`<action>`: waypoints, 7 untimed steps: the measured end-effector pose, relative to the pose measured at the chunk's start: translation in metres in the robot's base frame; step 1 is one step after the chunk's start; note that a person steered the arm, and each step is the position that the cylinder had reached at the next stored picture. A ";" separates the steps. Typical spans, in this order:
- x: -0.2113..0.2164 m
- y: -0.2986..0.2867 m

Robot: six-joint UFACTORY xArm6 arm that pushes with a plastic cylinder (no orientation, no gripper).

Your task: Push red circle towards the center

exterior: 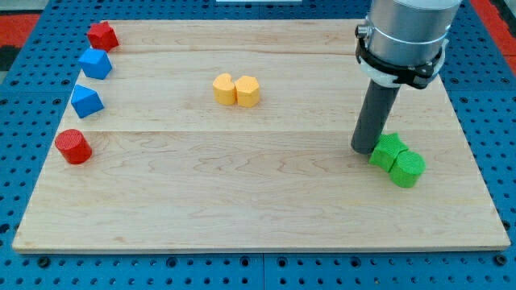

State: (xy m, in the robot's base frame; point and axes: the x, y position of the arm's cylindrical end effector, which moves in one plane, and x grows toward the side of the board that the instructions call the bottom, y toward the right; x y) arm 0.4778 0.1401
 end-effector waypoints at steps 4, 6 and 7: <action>0.013 -0.138; 0.071 -0.213; 0.082 -0.276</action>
State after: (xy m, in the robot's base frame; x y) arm 0.5595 -0.1356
